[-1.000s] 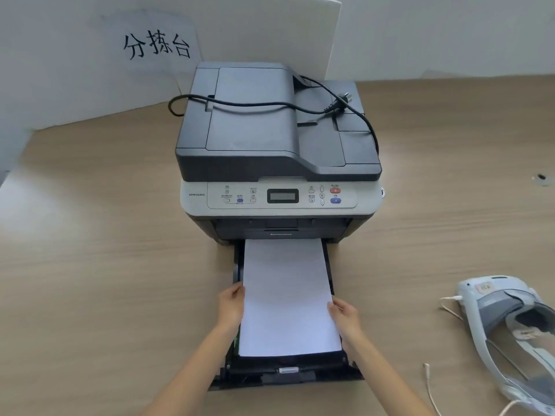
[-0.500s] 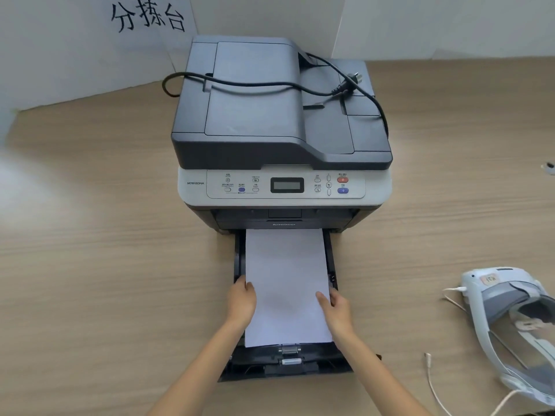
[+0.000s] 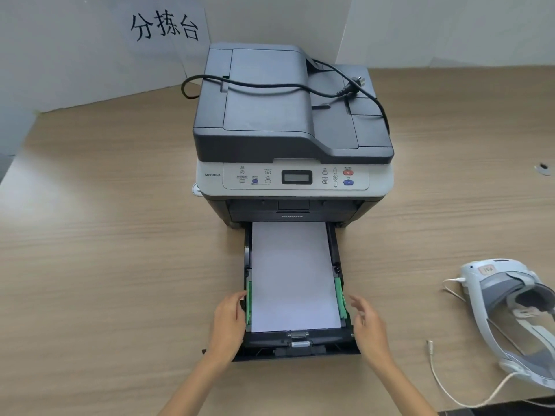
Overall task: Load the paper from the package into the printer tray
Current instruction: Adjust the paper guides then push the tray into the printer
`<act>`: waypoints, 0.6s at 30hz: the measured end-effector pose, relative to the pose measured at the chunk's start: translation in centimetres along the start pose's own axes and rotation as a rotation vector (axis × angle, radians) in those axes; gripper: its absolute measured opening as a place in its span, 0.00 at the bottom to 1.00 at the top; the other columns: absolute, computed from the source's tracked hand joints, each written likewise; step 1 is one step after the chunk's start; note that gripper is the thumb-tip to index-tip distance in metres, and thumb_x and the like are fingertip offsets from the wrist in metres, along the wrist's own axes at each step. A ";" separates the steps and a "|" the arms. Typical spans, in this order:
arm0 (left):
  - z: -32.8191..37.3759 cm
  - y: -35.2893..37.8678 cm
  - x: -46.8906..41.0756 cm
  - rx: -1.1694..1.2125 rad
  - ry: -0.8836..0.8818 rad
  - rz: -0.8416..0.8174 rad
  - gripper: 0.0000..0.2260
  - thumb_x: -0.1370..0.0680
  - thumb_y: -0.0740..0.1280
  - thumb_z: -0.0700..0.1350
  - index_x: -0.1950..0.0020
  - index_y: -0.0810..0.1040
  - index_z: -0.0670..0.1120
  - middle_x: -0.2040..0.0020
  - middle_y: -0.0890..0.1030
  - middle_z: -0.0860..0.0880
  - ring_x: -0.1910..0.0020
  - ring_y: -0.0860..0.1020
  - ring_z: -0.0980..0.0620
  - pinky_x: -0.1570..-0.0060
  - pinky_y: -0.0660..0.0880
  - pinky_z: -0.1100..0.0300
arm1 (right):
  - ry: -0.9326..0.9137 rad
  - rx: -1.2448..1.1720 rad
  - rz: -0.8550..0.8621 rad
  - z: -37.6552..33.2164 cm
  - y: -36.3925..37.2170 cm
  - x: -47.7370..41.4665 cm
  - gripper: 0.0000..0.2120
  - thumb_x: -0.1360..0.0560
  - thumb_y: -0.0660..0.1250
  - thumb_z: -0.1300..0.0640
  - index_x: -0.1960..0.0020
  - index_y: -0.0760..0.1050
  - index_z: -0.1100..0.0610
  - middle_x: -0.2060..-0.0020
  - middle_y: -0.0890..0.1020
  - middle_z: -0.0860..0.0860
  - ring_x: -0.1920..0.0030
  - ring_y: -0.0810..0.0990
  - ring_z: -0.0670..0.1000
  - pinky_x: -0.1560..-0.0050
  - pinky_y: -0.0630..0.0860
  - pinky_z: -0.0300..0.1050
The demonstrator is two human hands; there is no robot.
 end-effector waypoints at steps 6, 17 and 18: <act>-1.1 1.8 1.8 -0.090 -0.005 -0.120 0.21 0.22 0.54 0.32 0.31 0.69 0.44 0.32 0.70 0.47 0.39 0.73 0.50 0.45 0.68 0.65 | -0.016 0.113 -0.100 1.0 2.0 1.5 0.23 0.23 0.54 0.70 0.28 0.63 0.60 0.33 0.72 0.56 0.32 0.68 0.55 0.31 0.64 0.47; -2.1 2.4 1.9 0.123 -0.113 -0.115 0.25 0.25 0.51 0.25 0.31 0.69 0.42 0.32 0.68 0.42 0.34 0.69 0.45 0.30 0.65 0.51 | 0.057 0.163 -0.100 1.6 2.4 0.7 0.25 0.24 0.55 0.70 0.28 0.64 0.57 0.33 0.72 0.55 0.33 0.68 0.56 0.37 0.68 0.50; -2.1 2.6 1.8 0.129 -0.127 -0.127 0.26 0.25 0.51 0.25 0.31 0.69 0.41 0.32 0.67 0.42 0.33 0.68 0.46 0.30 0.64 0.54 | 0.072 0.146 -0.112 1.7 2.5 0.4 0.25 0.25 0.55 0.70 0.29 0.64 0.58 0.33 0.72 0.56 0.33 0.68 0.56 0.36 0.68 0.50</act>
Point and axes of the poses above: each hand's wrist, its own x-axis away from the middle knuckle, its own y-axis out of the palm, z = x × y, the point moved 10 cm from there along -x, towards the middle knuckle
